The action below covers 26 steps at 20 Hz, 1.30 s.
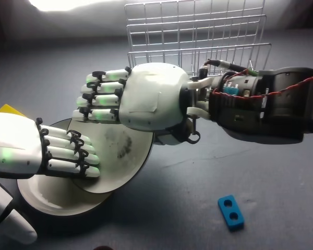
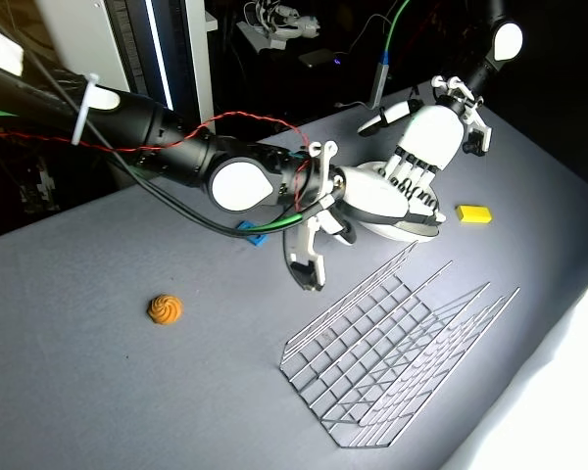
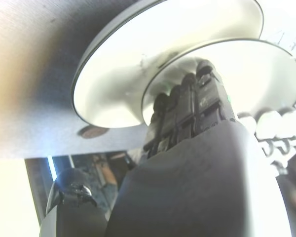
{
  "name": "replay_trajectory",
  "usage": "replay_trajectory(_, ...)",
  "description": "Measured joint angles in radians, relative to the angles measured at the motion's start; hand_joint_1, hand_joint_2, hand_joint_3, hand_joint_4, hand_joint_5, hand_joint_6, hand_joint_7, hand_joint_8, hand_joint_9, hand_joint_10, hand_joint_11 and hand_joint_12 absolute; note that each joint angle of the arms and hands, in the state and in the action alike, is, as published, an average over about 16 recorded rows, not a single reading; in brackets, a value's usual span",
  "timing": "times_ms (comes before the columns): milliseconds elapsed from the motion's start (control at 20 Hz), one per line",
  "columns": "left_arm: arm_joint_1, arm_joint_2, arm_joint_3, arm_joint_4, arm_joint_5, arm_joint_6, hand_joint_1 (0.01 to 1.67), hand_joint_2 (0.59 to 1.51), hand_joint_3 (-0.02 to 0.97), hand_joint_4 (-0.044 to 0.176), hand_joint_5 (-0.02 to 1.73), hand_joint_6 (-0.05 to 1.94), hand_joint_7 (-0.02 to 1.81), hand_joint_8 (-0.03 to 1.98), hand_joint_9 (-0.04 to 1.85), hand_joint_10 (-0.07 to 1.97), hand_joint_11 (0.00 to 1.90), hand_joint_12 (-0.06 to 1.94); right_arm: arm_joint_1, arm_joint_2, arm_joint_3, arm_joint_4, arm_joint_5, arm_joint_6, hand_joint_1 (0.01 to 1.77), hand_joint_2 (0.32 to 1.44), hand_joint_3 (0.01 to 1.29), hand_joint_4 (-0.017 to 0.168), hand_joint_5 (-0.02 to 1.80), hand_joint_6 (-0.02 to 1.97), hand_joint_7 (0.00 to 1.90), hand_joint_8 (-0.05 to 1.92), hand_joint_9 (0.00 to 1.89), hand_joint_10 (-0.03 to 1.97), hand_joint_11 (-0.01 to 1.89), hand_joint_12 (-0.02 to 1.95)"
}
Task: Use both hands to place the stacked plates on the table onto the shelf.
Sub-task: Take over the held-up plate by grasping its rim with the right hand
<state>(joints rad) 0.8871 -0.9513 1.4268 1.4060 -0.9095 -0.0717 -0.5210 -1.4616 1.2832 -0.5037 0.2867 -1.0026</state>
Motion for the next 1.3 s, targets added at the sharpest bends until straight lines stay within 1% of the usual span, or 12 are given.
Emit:
replay_trajectory(250,-0.004,-0.002,0.002,0.003,0.0,-0.007,0.01,0.994,0.023,-0.001,0.02,0.01,-0.01,-0.01,0.01,-0.06,0.02,-0.01,0.008,-0.023,0.014,0.012,-0.003,-0.001,1.21,1.06,0.03,0.004,0.03,0.02,0.02,-0.02,0.02,-0.01,0.02,0.06)
replay_trajectory(400,-0.006,-0.003,0.003,0.005,0.001,-0.011,0.01,0.995,0.023,-0.001,0.02,0.01,-0.01,-0.01,0.01,-0.06,0.02,-0.02,0.009,-0.029,0.017,0.019,-0.005,-0.002,1.22,1.05,0.03,0.004,0.07,0.02,0.06,-0.02,0.06,-0.01,0.02,0.19)
replay_trajectory(550,-0.008,-0.004,0.004,0.007,0.001,-0.016,0.01,0.996,0.023,-0.001,0.02,0.01,-0.01,-0.01,0.01,-0.06,0.01,-0.02,0.009,-0.03,0.018,0.023,-0.006,-0.003,1.21,1.05,0.03,0.004,0.14,0.02,0.13,-0.01,0.13,0.0,0.03,0.37)
replay_trajectory(750,-0.011,-0.004,0.005,0.008,0.002,-0.021,0.01,0.996,0.023,-0.001,0.02,0.01,-0.01,-0.01,0.01,-0.06,0.02,-0.01,0.011,-0.03,0.017,0.025,-0.001,-0.005,1.21,1.05,0.03,0.004,0.31,0.03,0.31,-0.01,0.31,0.01,0.11,0.59)
replay_trajectory(1000,-0.013,-0.003,0.006,0.007,0.002,-0.025,0.01,0.997,0.023,-0.002,0.02,0.01,-0.01,-0.01,0.01,-0.06,0.02,-0.01,0.017,-0.029,0.013,0.024,0.011,-0.01,1.2,1.01,0.02,0.007,0.57,0.2,0.58,0.12,0.62,0.01,0.32,0.83)
replay_trajectory(1150,-0.016,0.002,0.005,0.005,0.002,-0.027,0.01,0.998,0.023,-0.002,0.02,0.02,-0.01,-0.01,0.02,-0.06,0.02,-0.01,0.023,-0.028,0.006,0.024,0.017,-0.012,1.19,0.99,0.02,0.007,0.7,0.32,0.73,0.23,0.79,0.04,0.46,0.89)
replay_trajectory(1300,-0.026,0.016,0.0,-0.005,0.0,-0.029,0.01,0.999,0.023,-0.003,0.02,0.02,0.0,-0.01,0.02,-0.06,0.02,0.0,0.03,-0.027,-0.003,0.027,0.024,-0.012,1.19,0.96,0.02,0.004,0.8,0.45,0.85,0.35,0.92,0.19,0.6,0.91)
